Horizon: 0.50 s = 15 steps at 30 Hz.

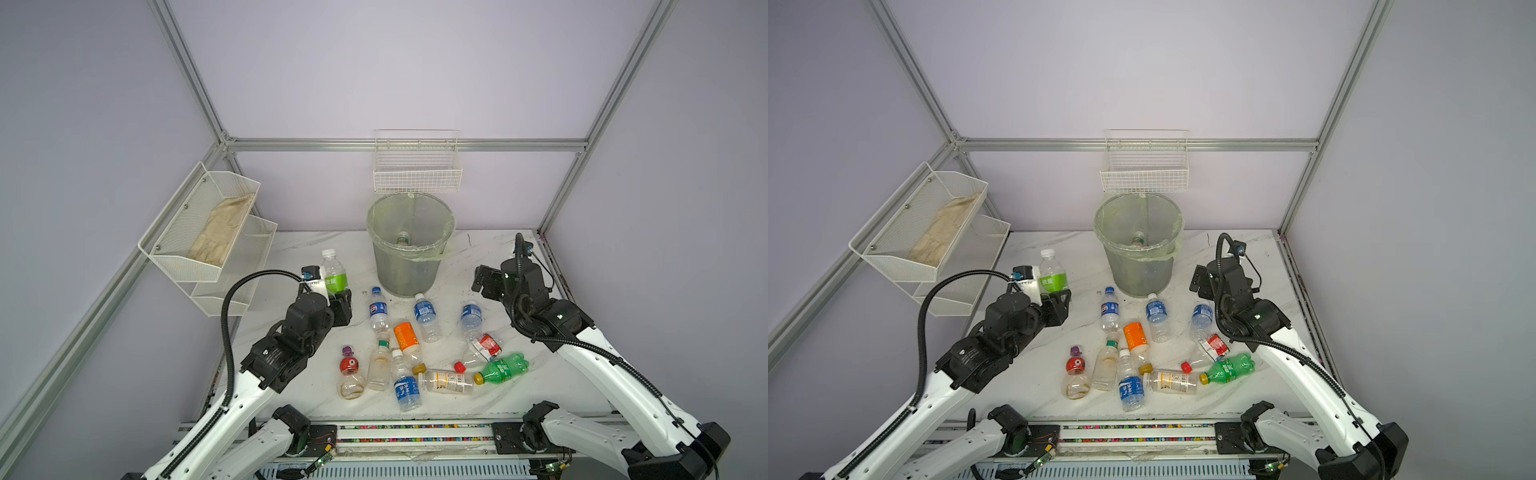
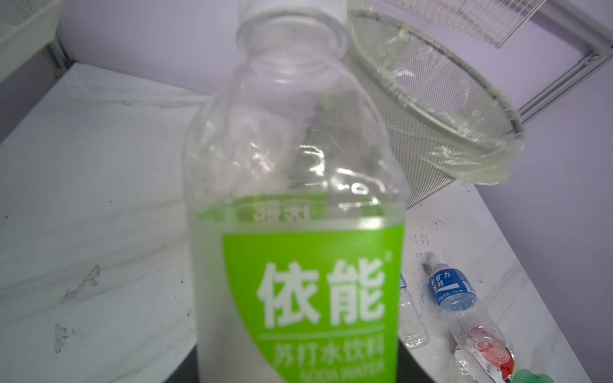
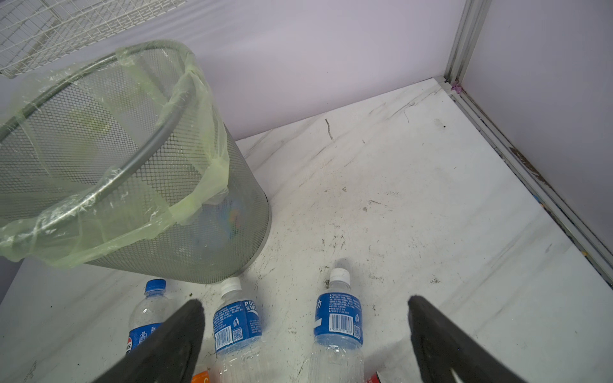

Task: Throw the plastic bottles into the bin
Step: 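Lift the green-label bottle with the left gripper and drop it into the bin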

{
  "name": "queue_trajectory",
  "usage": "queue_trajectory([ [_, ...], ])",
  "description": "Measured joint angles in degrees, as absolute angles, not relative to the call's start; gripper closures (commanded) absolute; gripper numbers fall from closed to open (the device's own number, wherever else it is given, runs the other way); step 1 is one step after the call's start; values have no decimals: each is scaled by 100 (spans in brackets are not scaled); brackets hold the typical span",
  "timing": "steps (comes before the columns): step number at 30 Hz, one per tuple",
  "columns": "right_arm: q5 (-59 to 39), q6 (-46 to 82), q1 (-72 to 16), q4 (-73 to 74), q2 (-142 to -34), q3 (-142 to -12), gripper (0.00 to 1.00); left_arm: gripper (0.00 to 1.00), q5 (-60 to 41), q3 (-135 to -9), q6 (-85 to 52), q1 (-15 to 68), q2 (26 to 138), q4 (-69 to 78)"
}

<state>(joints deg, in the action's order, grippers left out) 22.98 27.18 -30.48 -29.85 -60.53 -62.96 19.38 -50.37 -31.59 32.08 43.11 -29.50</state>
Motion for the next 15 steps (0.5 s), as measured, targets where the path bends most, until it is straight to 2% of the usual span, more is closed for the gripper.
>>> queue_trajectory([
  [10, 2233, 2788, -3041, -2987, -6040, -6296, 3, 69, 2351, -4919, -2753, 3208, 2078, -1944],
  [15, 2174, 2797, -3041, -2987, -6040, -6296, 3, 69, 2445, -4604, -2626, 3205, 1450, -1450],
])
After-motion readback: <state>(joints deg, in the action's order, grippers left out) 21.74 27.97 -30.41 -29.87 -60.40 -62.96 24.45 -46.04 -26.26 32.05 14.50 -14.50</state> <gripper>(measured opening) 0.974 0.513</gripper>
